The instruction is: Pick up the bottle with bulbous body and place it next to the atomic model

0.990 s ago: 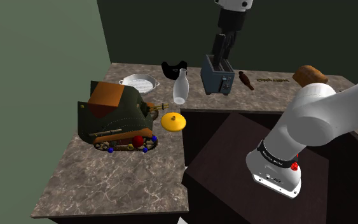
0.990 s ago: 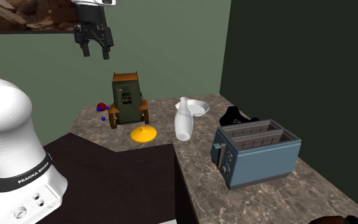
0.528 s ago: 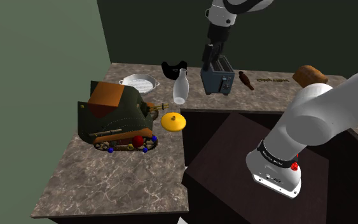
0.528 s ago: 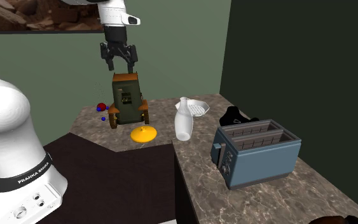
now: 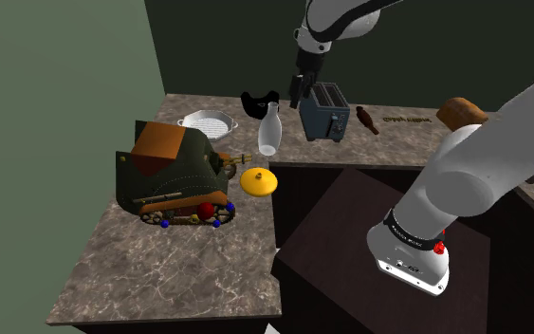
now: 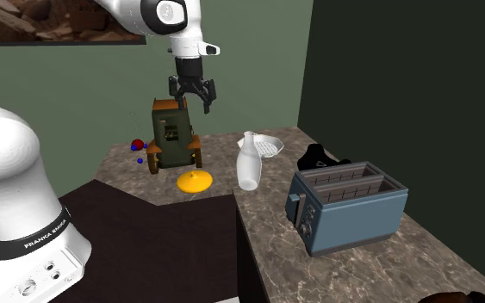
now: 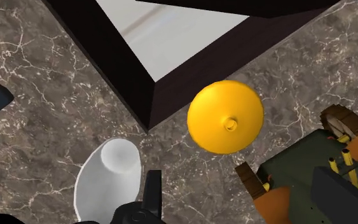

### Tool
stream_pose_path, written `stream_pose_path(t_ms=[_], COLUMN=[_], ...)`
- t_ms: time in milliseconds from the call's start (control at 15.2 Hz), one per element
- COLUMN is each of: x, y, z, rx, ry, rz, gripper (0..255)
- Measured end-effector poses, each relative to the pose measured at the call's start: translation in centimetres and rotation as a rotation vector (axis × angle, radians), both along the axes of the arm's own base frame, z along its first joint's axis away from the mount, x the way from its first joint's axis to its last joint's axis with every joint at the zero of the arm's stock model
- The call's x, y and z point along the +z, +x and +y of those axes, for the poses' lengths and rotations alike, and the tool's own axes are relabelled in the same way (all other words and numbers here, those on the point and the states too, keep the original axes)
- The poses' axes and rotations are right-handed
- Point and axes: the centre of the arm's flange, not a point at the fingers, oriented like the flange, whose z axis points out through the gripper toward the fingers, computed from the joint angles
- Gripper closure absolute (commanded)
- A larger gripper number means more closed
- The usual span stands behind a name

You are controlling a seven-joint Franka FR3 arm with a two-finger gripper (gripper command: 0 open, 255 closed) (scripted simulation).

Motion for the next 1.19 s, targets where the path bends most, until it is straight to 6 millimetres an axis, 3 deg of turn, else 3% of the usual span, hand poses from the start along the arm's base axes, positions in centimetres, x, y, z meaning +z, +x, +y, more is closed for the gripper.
stream_pose_path(t_ms=[528,990,1188], x=[-5.8,-10.3,-12.0], y=[6.5,12.4,14.0], z=[-5.9,-9.9,-11.4], rx=[0.014,0.025,0.029], ry=[-0.006,-0.012,-0.013], rz=[-0.04,-0.075,-0.084], gripper=[0,0,0])
